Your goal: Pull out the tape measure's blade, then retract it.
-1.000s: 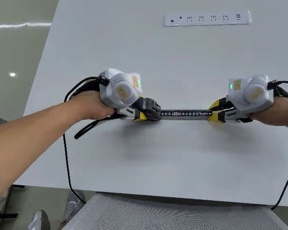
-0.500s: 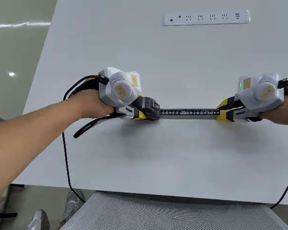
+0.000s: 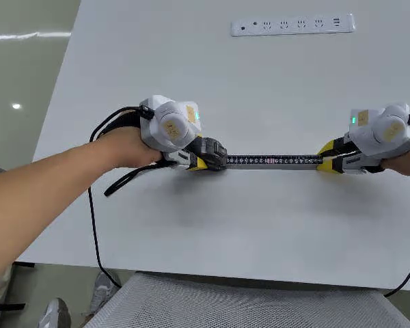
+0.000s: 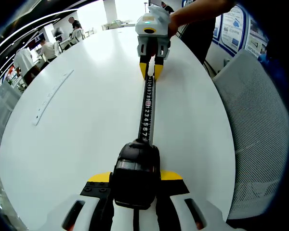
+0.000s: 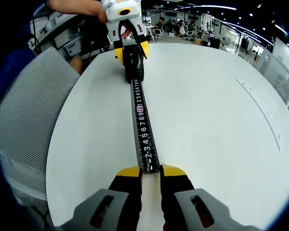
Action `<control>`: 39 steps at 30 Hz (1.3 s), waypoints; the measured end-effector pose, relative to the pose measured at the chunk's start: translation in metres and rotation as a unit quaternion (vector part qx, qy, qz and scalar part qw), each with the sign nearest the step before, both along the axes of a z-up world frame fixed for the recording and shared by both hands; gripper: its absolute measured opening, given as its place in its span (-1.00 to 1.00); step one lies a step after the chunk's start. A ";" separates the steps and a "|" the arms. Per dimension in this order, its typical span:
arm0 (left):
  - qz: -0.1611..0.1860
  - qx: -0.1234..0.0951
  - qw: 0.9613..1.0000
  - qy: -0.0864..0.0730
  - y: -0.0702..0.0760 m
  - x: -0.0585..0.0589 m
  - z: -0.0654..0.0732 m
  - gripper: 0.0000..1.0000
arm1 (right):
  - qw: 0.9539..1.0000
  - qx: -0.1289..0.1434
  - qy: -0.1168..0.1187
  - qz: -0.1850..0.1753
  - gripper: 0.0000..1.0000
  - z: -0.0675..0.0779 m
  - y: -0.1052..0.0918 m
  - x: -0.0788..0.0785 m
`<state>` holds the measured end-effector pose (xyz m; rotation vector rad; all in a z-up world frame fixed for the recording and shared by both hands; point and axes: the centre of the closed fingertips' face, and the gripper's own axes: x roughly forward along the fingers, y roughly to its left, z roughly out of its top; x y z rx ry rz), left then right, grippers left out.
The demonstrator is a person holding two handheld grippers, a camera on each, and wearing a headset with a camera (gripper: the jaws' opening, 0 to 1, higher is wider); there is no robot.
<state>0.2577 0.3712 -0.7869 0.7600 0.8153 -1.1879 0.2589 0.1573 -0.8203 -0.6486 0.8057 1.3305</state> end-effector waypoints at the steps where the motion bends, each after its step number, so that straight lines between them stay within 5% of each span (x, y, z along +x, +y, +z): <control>1: 0.000 0.000 1.000 0.000 0.000 0.000 0.000 -0.41 | 1.000 -0.001 0.000 -0.001 -0.81 0.000 -0.001 0.000; 22: -0.003 0.001 1.000 0.000 0.000 0.000 0.001 -0.41 | 1.000 -0.007 0.003 -0.013 -0.82 -0.002 -0.029 0.003; 39: -0.010 -0.005 1.000 -0.003 -0.003 0.000 0.000 -0.40 | 1.000 -0.015 -0.007 0.016 -0.77 0.000 -0.028 0.001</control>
